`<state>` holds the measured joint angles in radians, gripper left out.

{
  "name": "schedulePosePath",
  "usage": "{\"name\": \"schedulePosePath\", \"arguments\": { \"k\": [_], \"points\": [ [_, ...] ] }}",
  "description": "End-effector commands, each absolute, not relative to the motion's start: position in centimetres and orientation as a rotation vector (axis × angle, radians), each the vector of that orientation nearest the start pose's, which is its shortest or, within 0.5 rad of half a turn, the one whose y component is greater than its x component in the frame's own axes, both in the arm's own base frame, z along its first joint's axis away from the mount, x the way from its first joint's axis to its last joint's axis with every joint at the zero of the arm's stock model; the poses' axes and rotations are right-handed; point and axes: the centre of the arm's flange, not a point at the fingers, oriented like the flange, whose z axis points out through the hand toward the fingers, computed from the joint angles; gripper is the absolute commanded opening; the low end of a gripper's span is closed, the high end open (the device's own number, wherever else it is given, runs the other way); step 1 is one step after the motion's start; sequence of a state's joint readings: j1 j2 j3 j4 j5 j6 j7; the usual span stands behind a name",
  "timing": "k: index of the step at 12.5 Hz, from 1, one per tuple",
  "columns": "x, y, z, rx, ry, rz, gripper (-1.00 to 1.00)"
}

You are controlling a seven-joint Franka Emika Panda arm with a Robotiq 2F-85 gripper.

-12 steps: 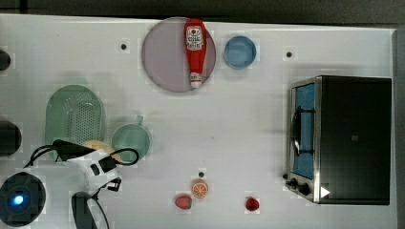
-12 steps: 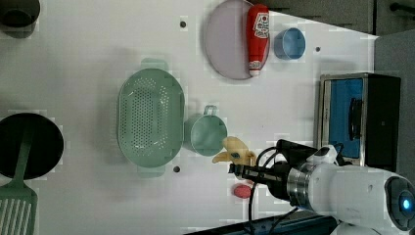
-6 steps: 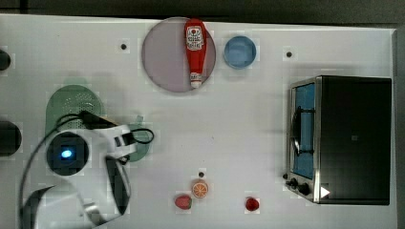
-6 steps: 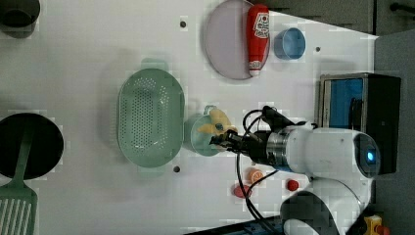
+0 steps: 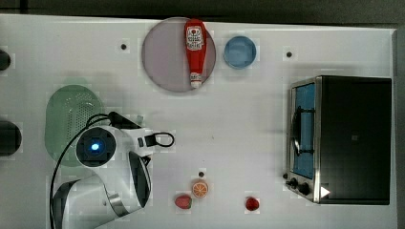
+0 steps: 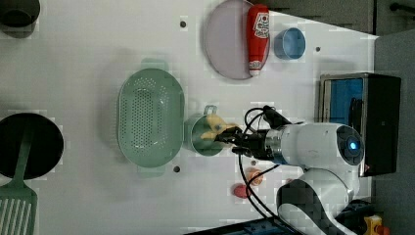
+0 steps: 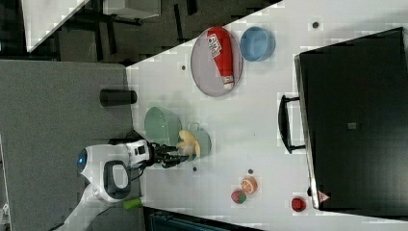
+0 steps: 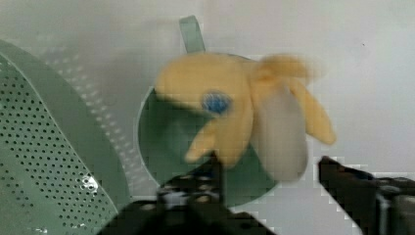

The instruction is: Pick Banana and place it in mug.

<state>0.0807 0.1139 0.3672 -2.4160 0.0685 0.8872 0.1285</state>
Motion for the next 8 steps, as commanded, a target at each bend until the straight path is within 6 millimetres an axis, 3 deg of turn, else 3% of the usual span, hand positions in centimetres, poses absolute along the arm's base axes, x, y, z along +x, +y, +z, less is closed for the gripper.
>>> {"name": "schedulePosePath", "arguments": {
  "k": [1,3,8],
  "points": [
    [45.5,22.1,29.1,-2.942,0.89,0.043,1.0],
    [47.5,20.6,32.3,-2.885,0.954,-0.032,1.0],
    [50.4,12.5,46.1,-2.856,1.145,-0.038,1.0]
  ]
}}
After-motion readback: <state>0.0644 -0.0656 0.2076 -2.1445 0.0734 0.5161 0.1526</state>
